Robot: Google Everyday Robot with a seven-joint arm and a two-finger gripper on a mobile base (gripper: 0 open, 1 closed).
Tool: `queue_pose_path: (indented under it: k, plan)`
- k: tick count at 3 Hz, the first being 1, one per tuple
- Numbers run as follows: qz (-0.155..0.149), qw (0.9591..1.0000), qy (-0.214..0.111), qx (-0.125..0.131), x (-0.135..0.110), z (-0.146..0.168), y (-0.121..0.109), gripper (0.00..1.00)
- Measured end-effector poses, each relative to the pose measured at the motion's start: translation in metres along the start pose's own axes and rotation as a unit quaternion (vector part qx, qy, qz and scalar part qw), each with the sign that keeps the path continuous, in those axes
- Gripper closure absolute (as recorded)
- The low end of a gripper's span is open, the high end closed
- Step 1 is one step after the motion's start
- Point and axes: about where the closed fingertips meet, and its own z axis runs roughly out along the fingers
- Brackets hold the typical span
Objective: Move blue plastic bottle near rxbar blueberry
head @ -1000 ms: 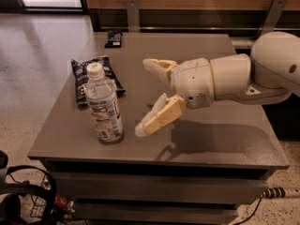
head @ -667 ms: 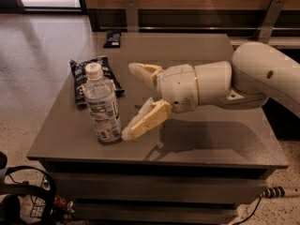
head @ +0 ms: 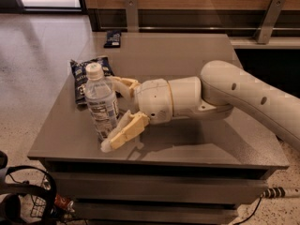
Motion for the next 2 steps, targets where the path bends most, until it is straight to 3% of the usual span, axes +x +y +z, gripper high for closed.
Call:
queue_pose_path:
  k: [1,2]
  plan:
    - [0.002,0.9999,-0.009,-0.012,0.0044,0.0097,0.0019,0.04]
    - [0.001,0.9999,-0.008,-0.013,0.0031,0.0109,0.0028,0.27]
